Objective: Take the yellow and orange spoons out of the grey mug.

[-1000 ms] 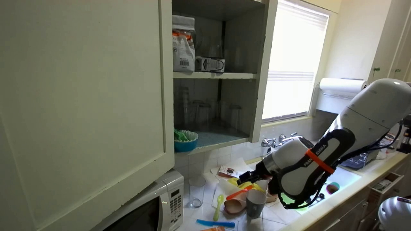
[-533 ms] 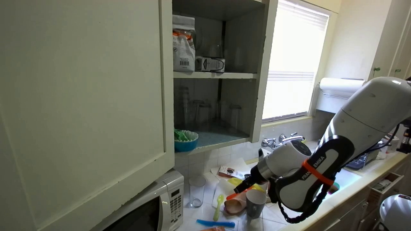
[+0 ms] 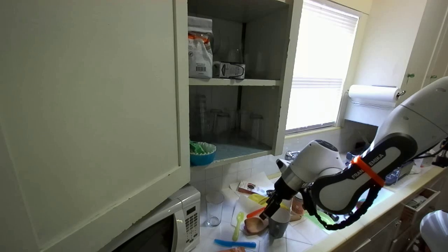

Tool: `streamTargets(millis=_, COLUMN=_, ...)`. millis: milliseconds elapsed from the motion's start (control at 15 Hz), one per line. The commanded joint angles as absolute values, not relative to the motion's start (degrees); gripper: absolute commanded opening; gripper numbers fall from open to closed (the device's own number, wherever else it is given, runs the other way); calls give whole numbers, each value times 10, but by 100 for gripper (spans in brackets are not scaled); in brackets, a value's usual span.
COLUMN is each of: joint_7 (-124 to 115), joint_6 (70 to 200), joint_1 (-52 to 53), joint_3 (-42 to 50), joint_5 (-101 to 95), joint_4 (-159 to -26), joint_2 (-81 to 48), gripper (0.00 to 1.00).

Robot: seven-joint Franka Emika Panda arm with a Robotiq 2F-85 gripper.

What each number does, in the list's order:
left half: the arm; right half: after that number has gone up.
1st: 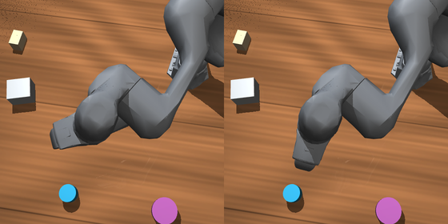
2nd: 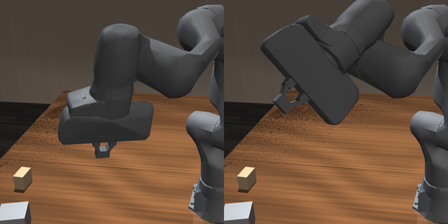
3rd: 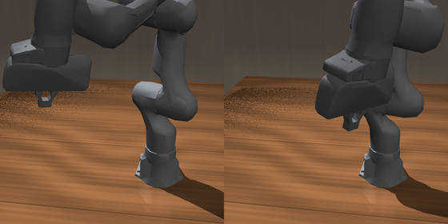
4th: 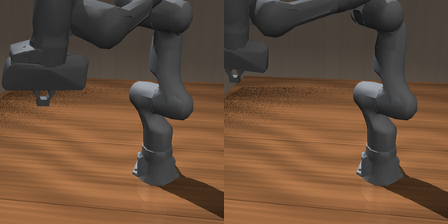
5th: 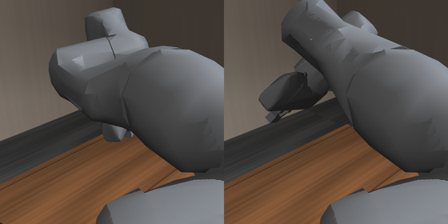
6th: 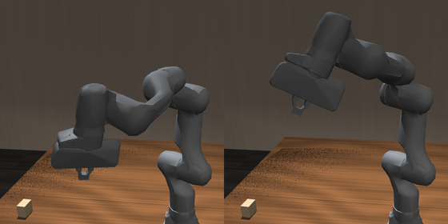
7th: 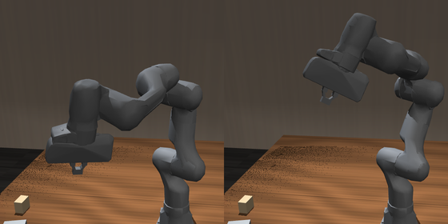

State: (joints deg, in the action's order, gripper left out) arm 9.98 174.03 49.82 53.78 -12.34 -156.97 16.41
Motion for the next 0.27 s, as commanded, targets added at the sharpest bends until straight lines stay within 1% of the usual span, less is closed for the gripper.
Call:
streamTargets(millis=0, joint_7=142, joint_6=1584, joint_1=439, joint_3=487, joint_5=-167, joint_4=-1586, joint_2=304, gripper=100)
streamTargets(millis=67, joint_7=164, joint_6=1659, joint_1=428, joint_3=454, joint_5=-74, joint_4=-1574, joint_2=207, gripper=100)
streamTargets(millis=200, joint_7=178, joint_6=1612, joint_1=412, joint_3=439, joint_5=-78, joint_4=-1574, joint_2=251, gripper=100)
